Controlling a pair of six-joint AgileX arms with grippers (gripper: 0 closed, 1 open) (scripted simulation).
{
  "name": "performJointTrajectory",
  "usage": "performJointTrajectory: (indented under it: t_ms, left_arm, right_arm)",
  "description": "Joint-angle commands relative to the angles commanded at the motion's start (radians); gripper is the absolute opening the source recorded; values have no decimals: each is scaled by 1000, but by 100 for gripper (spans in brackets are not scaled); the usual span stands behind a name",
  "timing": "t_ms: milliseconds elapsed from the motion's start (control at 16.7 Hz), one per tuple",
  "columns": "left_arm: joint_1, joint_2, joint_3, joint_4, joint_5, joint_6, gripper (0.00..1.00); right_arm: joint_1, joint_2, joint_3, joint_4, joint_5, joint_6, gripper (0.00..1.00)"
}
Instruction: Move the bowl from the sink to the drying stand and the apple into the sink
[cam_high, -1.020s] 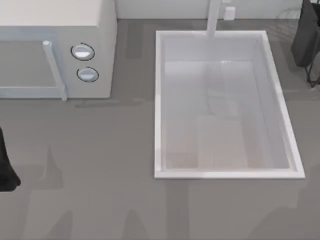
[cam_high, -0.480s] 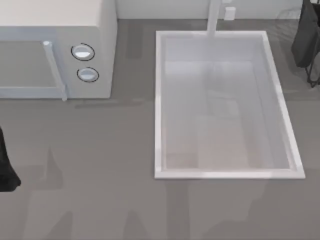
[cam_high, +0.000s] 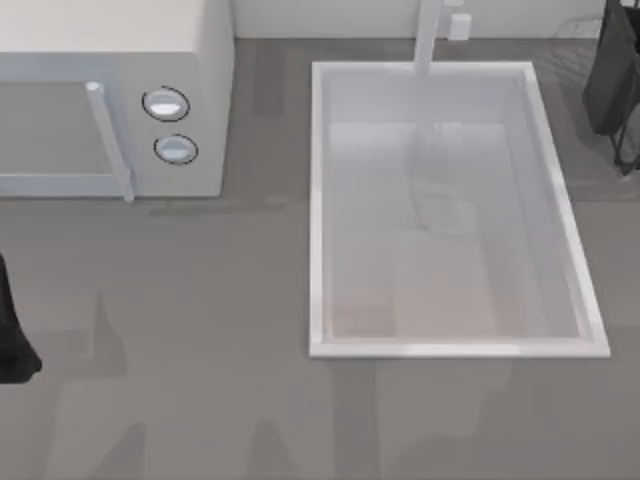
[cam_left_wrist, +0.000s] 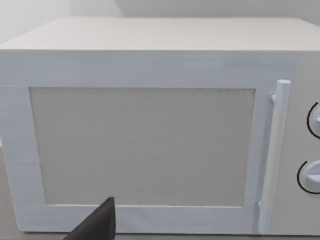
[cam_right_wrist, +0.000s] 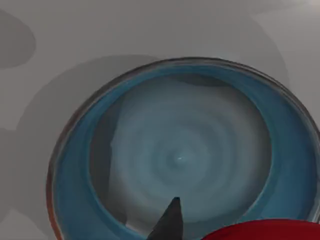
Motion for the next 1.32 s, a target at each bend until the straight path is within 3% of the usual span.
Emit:
performJointTrajectory:
  t_ms: [360,1020,1320]
  left_arm:
    - [0,0,0,0,0,0,100]
    - [0,0,0,0,0,0,100]
    - [0,0,0,0,0,0,100]
  right_arm:
    - [203,48,-42,380,144,80,0]
    - [785,121,-300,1543,513,277,0]
    - [978,90,-387,1876,619,359,0]
